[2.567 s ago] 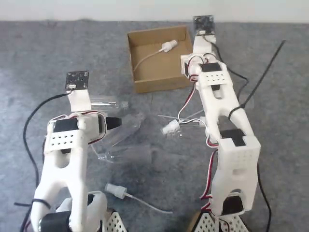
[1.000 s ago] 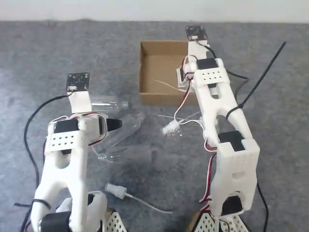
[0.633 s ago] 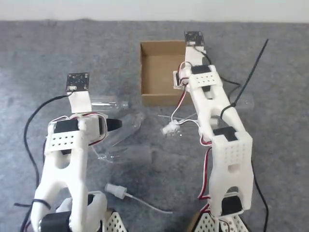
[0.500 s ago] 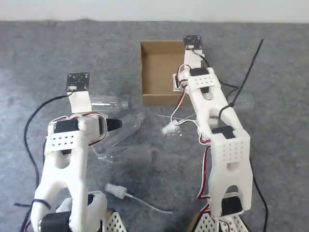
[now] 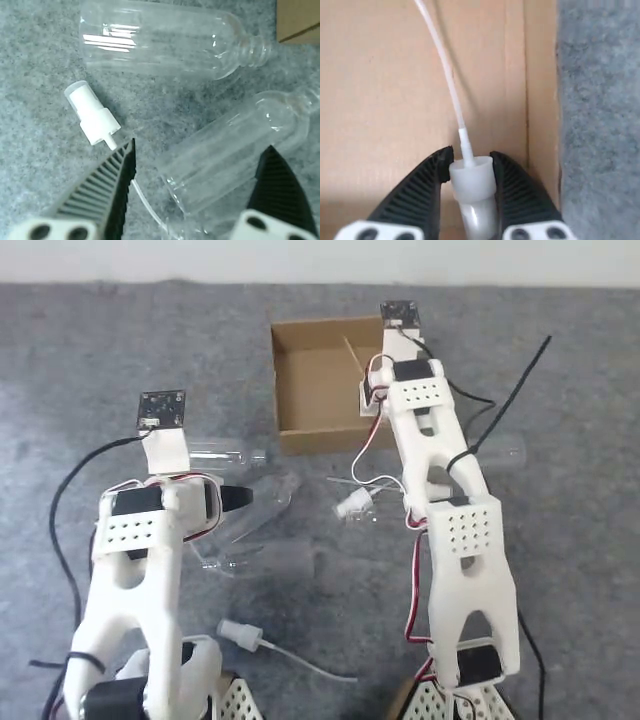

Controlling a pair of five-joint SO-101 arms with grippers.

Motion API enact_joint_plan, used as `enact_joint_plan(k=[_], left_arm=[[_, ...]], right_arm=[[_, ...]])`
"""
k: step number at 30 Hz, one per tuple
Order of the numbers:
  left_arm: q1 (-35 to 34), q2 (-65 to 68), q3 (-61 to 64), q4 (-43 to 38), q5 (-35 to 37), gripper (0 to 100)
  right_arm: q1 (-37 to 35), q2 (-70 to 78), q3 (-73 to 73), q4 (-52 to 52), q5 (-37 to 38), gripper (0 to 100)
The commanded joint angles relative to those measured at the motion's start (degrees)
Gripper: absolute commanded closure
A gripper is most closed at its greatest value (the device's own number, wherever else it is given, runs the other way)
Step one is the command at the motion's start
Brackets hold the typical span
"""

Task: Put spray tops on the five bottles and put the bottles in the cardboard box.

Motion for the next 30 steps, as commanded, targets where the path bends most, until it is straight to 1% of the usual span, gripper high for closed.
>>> enact_joint_plan(k=[1,12,16,20,23,30], left_arm=[[-0.44,-1.58,-0.48,-0.97,0.18,64],[-0.44,-1.58,-0.48,-1.05,0.18,64],[-0.44,-1.58,-0.48,-1.05,0.18,64],[-0.44,-1.58,-0.48,-1.14,0.18,64],[-0.44,-1.67,-0.48,-1.14,0.26,64],[-0.44,-1.58,-0.4,-1.23,0.35,64]], right_arm=[[-0.22,-1.1,-8.7,5.76,-0.18,99.1],[-0.31,-1.01,-30.68,18.77,-0.18,99.2],[-0.31,-0.92,-40.26,26.42,-0.18,99.2],[-0.4,-0.66,-50.46,36.53,0.44,99.2],[0.13,-1.27,-50.73,37.05,2.55,99.2],[-1.01,-5.14,-44.57,37.14,2.73,99.2]])
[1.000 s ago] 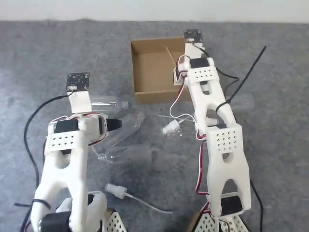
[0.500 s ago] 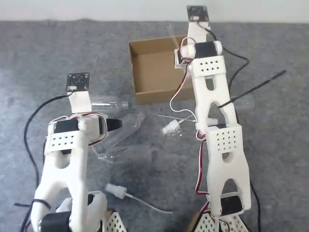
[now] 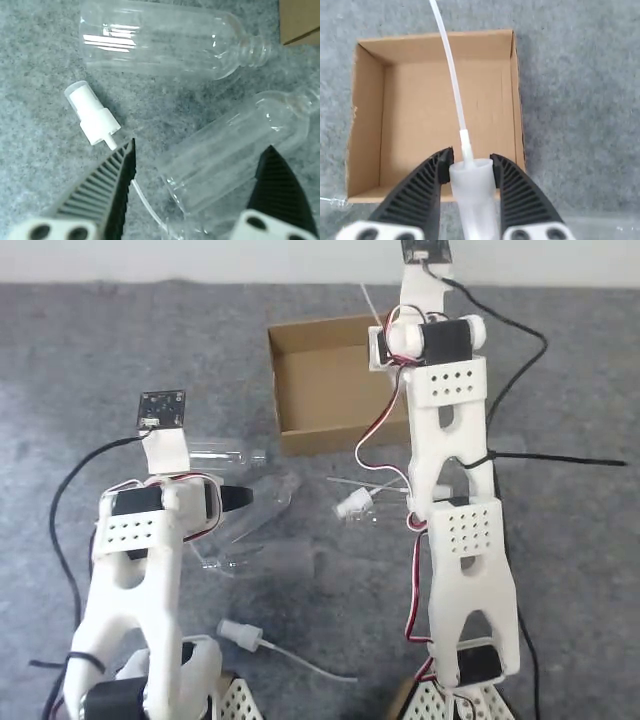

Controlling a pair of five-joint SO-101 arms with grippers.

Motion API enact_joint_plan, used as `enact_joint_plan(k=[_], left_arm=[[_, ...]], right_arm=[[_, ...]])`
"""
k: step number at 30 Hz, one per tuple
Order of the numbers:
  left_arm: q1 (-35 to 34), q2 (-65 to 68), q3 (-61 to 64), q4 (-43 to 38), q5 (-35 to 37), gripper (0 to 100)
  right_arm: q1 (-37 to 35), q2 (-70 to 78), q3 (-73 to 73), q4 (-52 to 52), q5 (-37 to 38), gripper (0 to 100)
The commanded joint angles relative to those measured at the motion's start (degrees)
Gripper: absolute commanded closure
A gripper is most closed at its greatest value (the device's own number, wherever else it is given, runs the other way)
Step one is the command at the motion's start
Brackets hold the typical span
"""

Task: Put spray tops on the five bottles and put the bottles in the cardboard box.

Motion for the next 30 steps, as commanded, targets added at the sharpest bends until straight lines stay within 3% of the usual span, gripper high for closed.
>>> enact_joint_plan(k=[1,23,30], left_arm=[[-0.44,-1.58,-0.4,-1.23,0.35,64],[-0.44,-2.02,-0.4,-2.37,-0.53,64],[0.09,-1.49,-13.32,9.41,-8.53,68]], right_arm=[[-1.36,-6.64,3.16,2.77,0.97,99.2],[-5.49,-52.26,65.32,2.33,0.97,99.2],[-5.32,-58.95,77.98,2.33,0.97,99.2]])
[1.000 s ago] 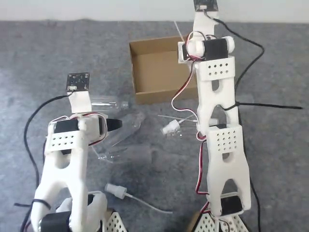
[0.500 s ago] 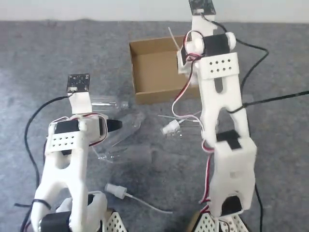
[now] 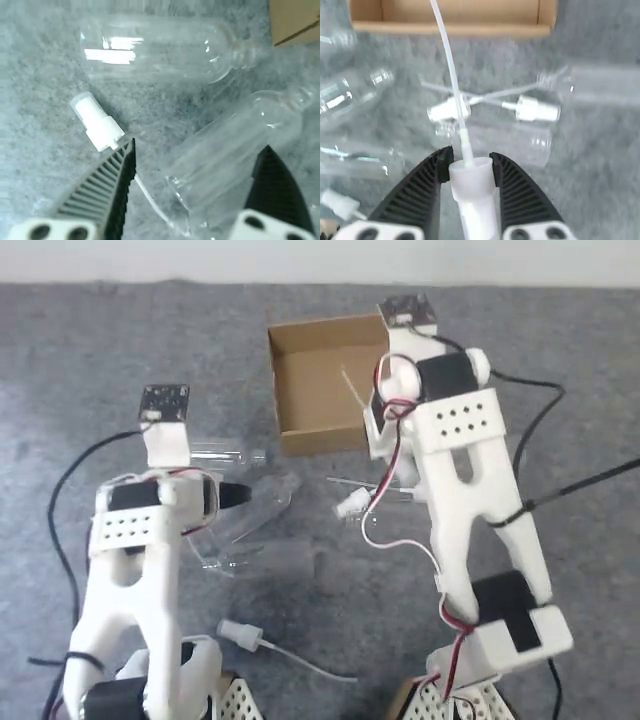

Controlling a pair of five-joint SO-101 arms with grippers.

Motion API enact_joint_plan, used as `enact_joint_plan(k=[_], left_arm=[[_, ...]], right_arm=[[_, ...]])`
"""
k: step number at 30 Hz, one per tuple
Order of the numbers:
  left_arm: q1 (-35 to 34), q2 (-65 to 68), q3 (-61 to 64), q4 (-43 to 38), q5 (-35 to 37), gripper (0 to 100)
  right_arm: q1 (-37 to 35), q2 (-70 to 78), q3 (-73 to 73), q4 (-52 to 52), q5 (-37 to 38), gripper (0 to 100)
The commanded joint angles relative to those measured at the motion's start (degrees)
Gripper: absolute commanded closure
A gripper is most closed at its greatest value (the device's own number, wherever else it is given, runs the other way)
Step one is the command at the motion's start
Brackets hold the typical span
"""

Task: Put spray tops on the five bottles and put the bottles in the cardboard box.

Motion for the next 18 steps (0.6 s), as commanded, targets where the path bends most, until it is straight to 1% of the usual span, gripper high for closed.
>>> enact_joint_plan(k=[1,4,7,9,15,18], left_arm=[[0.09,-1.49,-9.71,5.98,-5.01,68],[0.44,-1.41,-14.81,9.67,-11.34,68],[2.81,0.0,-17.71,12.92,-19.08,68],[4.84,3.08,-19.47,14.51,-22.51,68],[7.82,17.76,-27.21,16.44,-25.23,68],[8.97,22.15,-32.4,17.58,-22.77,68]], right_arm=[[-0.13,-7.87,5.63,2.24,0.88,99.2],[-0.31,-11.3,10.55,2.07,0.88,99.2],[-0.31,-14.64,15.91,0.13,0.88,99.2],[-0.31,-16.84,20.31,-1.98,0.88,99.2],[1.36,-23.78,34.64,-11.74,0.88,99.2],[4.26,-26.86,41.23,-18.51,0.88,99.2]])
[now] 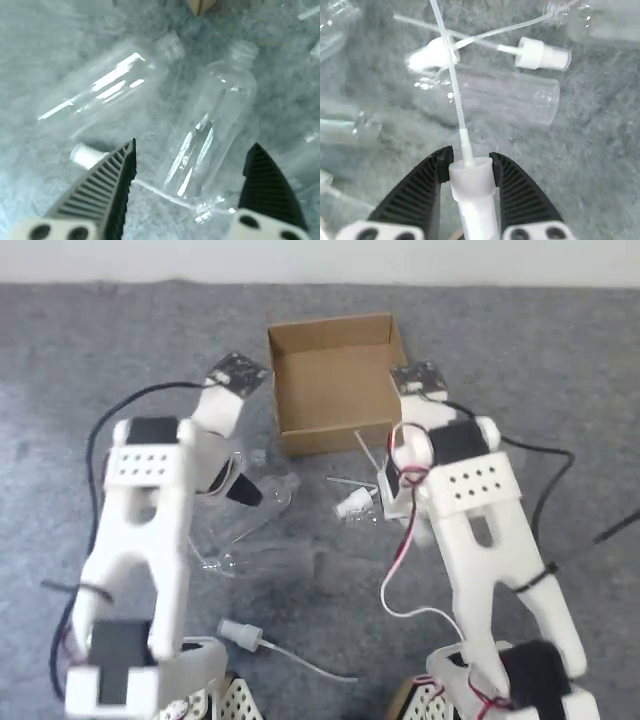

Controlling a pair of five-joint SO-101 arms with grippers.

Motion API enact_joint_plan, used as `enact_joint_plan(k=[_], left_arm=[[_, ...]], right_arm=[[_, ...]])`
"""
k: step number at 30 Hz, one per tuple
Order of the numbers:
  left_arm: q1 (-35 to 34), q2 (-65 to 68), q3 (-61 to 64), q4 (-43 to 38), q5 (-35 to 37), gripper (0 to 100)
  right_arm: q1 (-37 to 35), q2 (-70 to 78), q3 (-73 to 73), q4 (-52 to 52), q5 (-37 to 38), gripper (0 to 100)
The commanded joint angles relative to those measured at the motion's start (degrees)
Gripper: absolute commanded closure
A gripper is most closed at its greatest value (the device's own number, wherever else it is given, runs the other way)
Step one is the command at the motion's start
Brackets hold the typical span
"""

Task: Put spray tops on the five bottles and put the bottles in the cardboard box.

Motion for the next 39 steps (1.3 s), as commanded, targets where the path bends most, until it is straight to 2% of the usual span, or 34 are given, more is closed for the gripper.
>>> enact_joint_plan(k=[1,6,9,12,19,26,36,39], left_arm=[[1.67,2.9,-7.52,0.79,2.81,68],[8.09,4.31,-9.01,-1.49,9.67,68],[10.9,5.89,-8.48,-6.24,14.95,68],[11.25,9.41,-8.31,-11.52,16.09,68],[8.62,19.08,-8.75,-20.84,16.18,68],[2.46,20.92,-8.84,-28.04,18.9,68],[-2.64,20.48,-11.21,-28.48,22.24,68],[-2.29,19.43,-12.09,-25.58,22.42,68]], right_arm=[[4.97,-6.99,7.56,-10.24,0.88,99.2],[9.89,-9.63,12.4,-16.66,0.88,99.1],[10.59,-10.24,12.4,-16.84,0.88,99.1],[10.59,-10.33,12.57,-16.75,0.88,99.1],[10.68,-9.89,12.57,-16.75,0.88,99.1],[10.68,-9.89,12.66,-16.66,0.88,99.1],[10.68,-10.07,12.66,-16.66,0.88,99.1],[10.68,-10.07,12.66,-16.66,0.88,99.1]])
